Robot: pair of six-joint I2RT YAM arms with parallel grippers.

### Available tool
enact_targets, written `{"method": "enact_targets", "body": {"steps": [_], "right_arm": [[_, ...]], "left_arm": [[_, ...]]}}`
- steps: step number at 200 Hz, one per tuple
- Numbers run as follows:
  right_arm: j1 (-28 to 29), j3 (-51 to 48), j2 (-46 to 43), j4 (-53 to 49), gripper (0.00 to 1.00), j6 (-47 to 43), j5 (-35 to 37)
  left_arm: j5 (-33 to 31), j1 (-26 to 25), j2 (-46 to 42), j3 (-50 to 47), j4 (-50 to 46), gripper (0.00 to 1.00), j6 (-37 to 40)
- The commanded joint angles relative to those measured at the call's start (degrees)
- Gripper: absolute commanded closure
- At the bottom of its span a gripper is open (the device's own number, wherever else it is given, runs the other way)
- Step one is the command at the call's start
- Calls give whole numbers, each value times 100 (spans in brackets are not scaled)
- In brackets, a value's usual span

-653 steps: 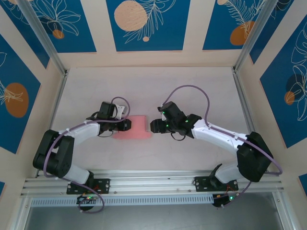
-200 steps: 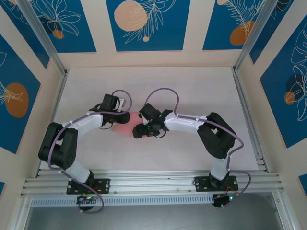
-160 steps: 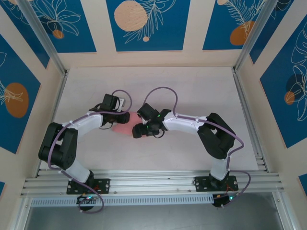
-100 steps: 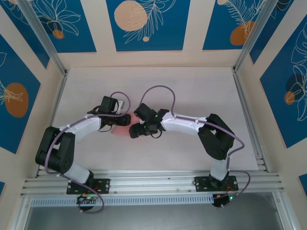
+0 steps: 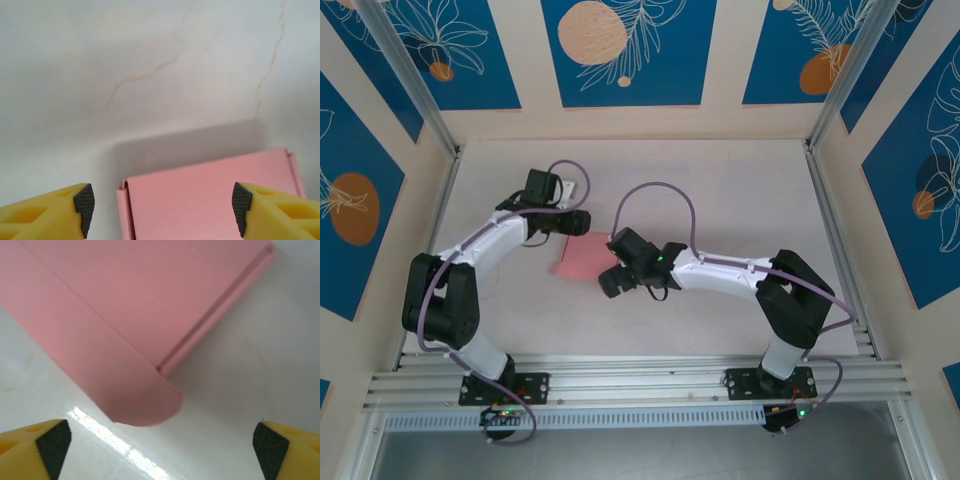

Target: Fold the paper box

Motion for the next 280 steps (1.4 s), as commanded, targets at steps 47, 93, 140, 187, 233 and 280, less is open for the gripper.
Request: {"method": "enact_targets", "body": {"steps": [47,93,140,187,233,280], "right_arm": [[650,-525,-43,707,54,1572,-811],[767,-500,535,1501,76,1907,-1561],[455,-368,925,1713,82,2058,-1326],[-143,-228,1041,1983,82,1935,-1192],[-899,-304,974,2365,82,1827,-1400],[-1139,-607,907,2650,82,2086,-1855]], "left_arm": [[110,175,1116,1426,-767,35,858],[846,234,2451,2608,-1179,53,666],[1055,236,2645,2470,-1232,61,488],[1105,328,2203,1656,-875,62,209],[1122,542,1437,824,-615,62,48],[1199,625,888,-28,-140,62,-187]]}}
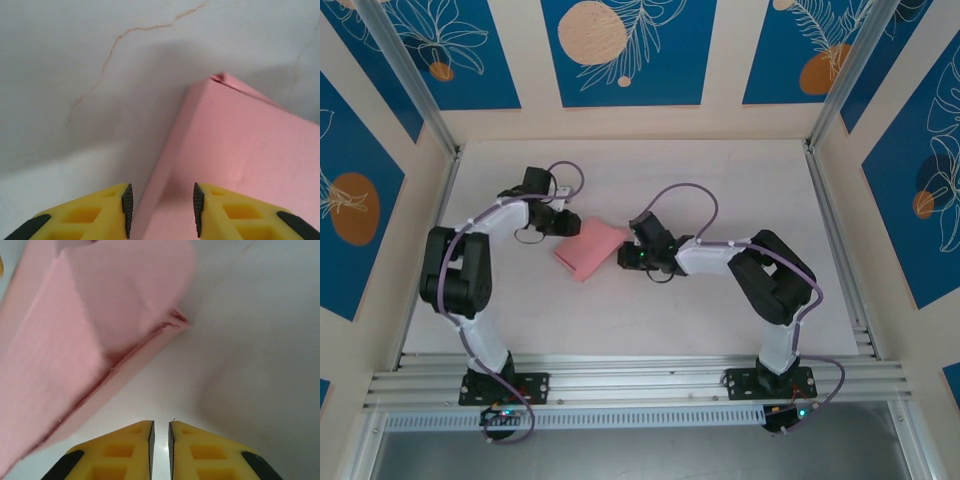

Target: Fold the paper box

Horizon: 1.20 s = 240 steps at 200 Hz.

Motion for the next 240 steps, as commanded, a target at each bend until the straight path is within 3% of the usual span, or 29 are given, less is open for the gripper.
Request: {"method": "enact_targets", "body": {"steps": [1,53,113,176,240], "right_arm": [[101,-260,-81,286,82,167,-302],[117,-1201,-218,1504,82,1352,-667],[-199,-1267,865,3638,90,2916,-1478],[-239,-766,1613,4148,90,3423,-1569],[-178,-373,1904,4390,90,3640,-1701]], "left_arm": [[165,68,-225,-328,284,62,-201],[292,68,-664,-519,638,62,-335],[568,44,-983,-875,938,63,-488],[717,34,-228,-801,1004,63,-514],[629,-187,-64,-825,1099,64,-572]]}}
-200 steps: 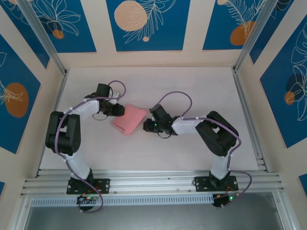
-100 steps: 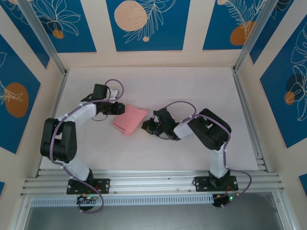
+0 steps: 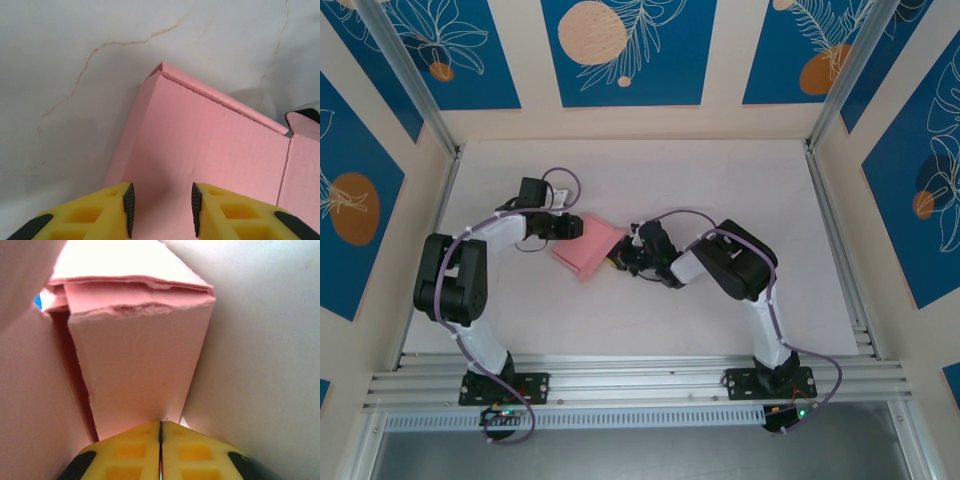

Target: Fold the paper box

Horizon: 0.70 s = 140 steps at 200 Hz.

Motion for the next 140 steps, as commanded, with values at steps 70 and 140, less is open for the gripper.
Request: {"method": "enact_targets", "body": {"steps": [70,140], "right_arm": [[-63,-1198,-757,-1283,87,-25,381],[-491,-1039,-3050,-4431,65,-2656,946]], "left_arm": [[-946,-142,-165,478,-863,58,326],[-1249,-149,-516,565,-1251,46,684]]}}
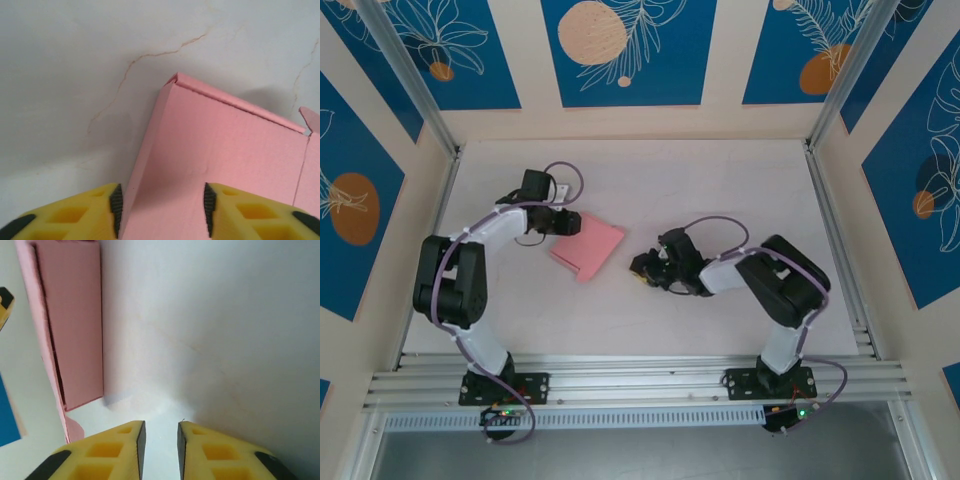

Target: Fold the paper box

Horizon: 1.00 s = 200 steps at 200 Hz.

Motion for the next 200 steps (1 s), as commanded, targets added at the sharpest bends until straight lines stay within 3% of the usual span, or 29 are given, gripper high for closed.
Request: {"method": "enact_targets", "body": {"steps": [1,17,37,90,129,200], "right_arm": [[-138,493,-775,-2042,64,-1602,491],[-241,1165,-965,-2880,52,-2580,526],[-362,2183,-594,-3670,42,-3569,134],[-372,4540,1005,-4805,29,-4851,-302],[-389,5539,1885,-5351,26,-5195,-790],[-348,6237,2692,-5847,25,-5572,-1372]], "left_arm": [[-242,-29,-379,79,-412,46,292],[-392,-25,-602,-22,-482,40,397],[-420,-14,-788,-207,-472,34,470],[-252,-19,-652,-557,-321,34,324],[-265,2,-366,-595,-188,34,332],[-219,22,-205,-584,-115,35,267]]}}
